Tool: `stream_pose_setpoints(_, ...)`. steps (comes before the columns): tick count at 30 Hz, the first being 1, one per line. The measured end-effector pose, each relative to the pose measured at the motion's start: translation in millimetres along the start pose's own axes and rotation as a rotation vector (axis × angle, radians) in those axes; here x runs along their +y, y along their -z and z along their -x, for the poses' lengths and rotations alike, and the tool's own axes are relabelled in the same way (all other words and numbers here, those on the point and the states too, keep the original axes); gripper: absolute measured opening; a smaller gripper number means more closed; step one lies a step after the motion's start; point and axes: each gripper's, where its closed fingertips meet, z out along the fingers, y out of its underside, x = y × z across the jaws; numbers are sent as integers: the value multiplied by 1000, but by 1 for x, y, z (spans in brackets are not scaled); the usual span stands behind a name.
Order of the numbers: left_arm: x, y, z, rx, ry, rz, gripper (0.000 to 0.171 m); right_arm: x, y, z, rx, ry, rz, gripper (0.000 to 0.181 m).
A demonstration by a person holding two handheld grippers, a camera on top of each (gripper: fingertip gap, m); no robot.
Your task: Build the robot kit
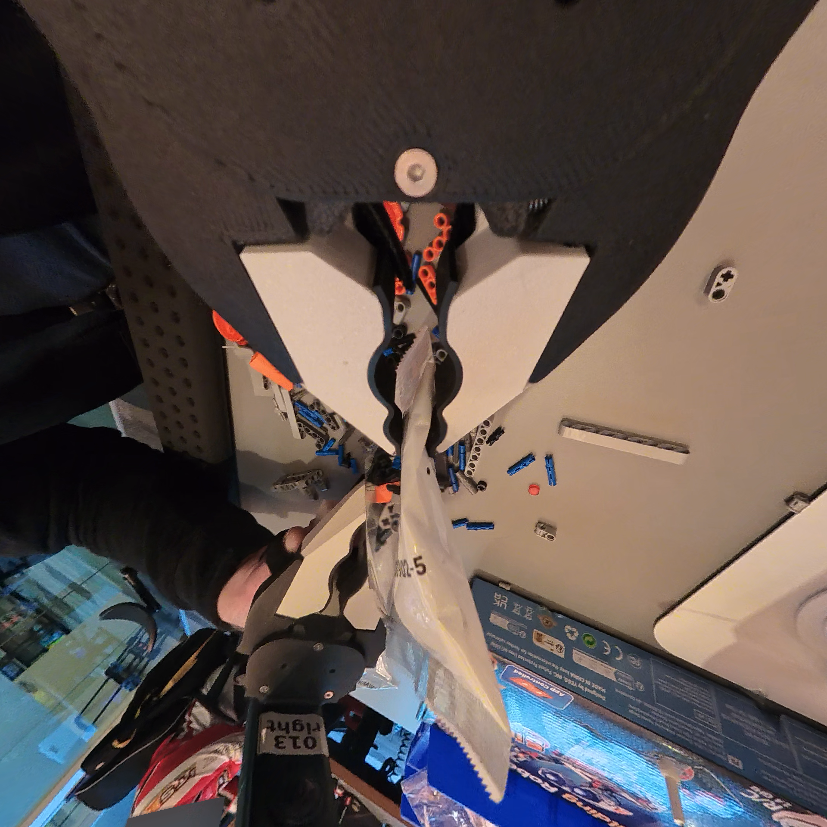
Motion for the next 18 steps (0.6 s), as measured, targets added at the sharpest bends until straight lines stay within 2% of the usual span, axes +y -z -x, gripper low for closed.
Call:
stream_pose_setpoints(6,5,-1,3,-31,-42,31,8,5,-3,1,0,25,35,15)
stream_pose_setpoints(8,3,0,5,-51,-59,23,8,3,-1,0,17,46,27,4)
stream_pose_setpoints(11,4,0,4,-53,-66,31,8,5,-2,1,1,25,32,6)
stream_pose_setpoints(13,5,0,4,-52,-68,39,8,7,-4,0,-7,-3,44,29)
stream_pose_setpoints(16,5,0,4,-55,-77,39,8,6,-5,2,-4,18,43,26)
stream_pose_setpoints(17,4,1,4,-58,-83,37,8,5,-5,1,2,21,40,21)
stream_pose_setpoints(18,4,1,4,-58,-84,38,8,6,-5,1,3,32,39,7)
